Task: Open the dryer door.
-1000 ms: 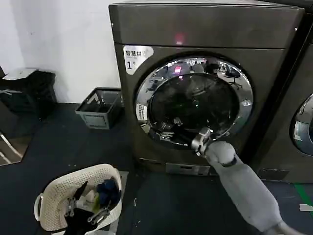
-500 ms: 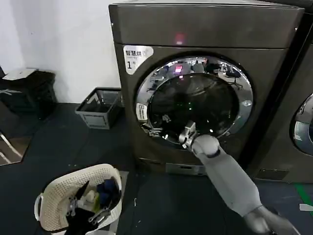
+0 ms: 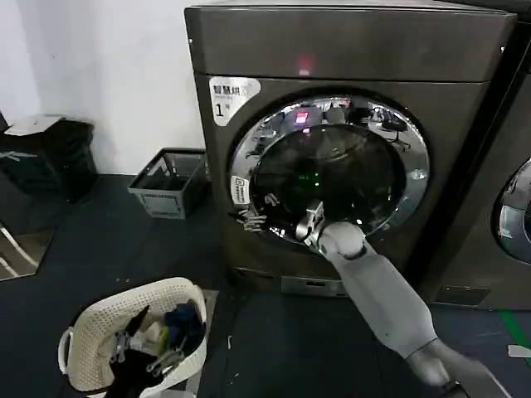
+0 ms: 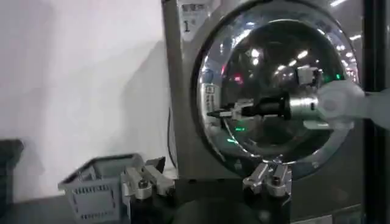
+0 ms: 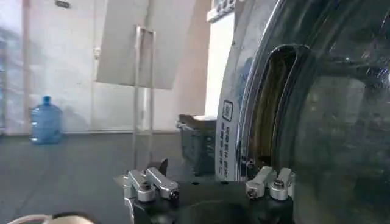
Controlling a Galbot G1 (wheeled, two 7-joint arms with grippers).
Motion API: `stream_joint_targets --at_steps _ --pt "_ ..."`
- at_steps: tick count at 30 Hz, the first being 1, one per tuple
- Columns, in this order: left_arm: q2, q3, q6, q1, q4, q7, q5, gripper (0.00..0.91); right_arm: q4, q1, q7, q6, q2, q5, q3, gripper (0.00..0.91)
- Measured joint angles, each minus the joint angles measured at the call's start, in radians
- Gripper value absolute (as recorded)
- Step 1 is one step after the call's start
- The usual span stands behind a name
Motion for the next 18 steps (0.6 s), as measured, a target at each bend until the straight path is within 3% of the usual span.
stream_joint_targets --at_steps 5,12,18 --pt "0.077 0.016 0.008 -0.068 0.054 0.007 -0.027 0.907 0.092 -0.081 -0.089 -0.014 -0.039 -0.002 0.057 0.907" --pt "0.174 0.06 0.002 -0.182 0.16 0.099 -0.093 0.907 0.194 -0.219 -0.231 -0.023 -0.085 -0.008 0.162 0.907" --pt "0.247 0.101 -0.022 -0.271 0.249 0.122 -0.155 0.907 0.258 -0.352 -0.37 0.033 -0.117 -0.019 0.29 0.907"
